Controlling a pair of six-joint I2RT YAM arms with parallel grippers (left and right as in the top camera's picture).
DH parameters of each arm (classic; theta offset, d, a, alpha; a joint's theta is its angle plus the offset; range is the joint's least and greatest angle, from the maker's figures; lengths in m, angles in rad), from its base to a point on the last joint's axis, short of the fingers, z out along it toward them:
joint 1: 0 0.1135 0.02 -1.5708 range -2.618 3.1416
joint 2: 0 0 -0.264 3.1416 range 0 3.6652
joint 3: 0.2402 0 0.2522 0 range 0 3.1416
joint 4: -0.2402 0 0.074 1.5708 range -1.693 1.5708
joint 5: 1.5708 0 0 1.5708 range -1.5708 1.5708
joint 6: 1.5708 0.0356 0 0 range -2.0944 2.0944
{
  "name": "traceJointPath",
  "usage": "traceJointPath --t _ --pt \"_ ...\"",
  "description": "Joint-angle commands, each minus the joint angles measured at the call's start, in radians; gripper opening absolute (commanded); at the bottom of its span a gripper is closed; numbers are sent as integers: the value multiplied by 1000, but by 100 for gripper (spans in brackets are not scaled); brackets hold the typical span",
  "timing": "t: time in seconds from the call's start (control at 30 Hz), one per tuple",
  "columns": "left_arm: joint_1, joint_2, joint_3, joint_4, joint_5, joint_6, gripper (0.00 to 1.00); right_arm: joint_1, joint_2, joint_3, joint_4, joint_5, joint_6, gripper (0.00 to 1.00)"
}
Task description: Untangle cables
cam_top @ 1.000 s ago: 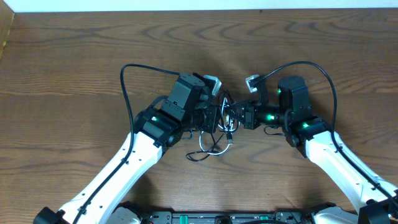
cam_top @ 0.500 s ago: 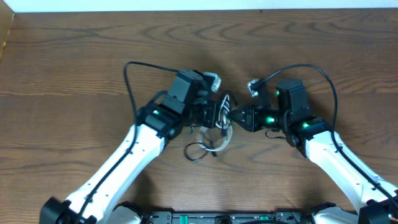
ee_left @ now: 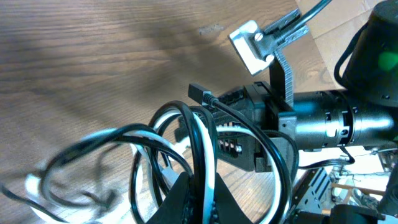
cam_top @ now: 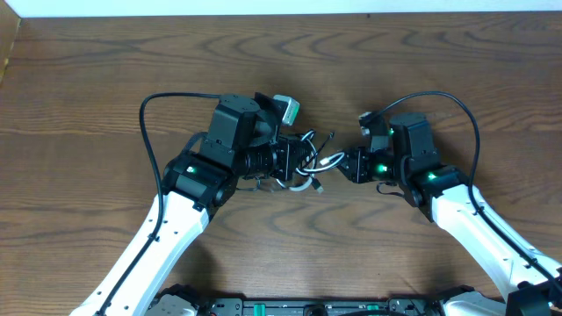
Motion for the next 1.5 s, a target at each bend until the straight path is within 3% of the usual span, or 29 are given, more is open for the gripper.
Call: traceJointPath --t 0.0,0.1,0.27,0.5,0.83,1.03,1.13,1.23,1.33,1.47 --pt "1 2 4 -1 36 9 7 3 -2 6 60 -191 -35 28" --pt "0 2 4 -2 37 9 7 3 -2 6 85 -168 -34 35" --pt "1 2 4 -1 113 10 7 2 -2 6 31 92 18 38" --pt "0 2 4 -1 122 10 7 2 -2 6 137 -117 -11 50" --pt "0 4 0 -16 130 10 7 2 -2 6 -85 460 262 45" --pt "0 6 0 -19 131 10 7 2 -2 6 -114 508 307 48" --pt "0 6 0 -19 140 9 7 2 -2 6 -51 399 239 50" --pt "0 6 0 -12 140 -7 8 2 -2 6 63 36 -51 63" --pt "0 6 0 27 140 -140 7 3 -2 6 89 -211 -245 74" --pt "0 6 0 95 159 -312 7 3 -2 6 74 -263 -312 83"
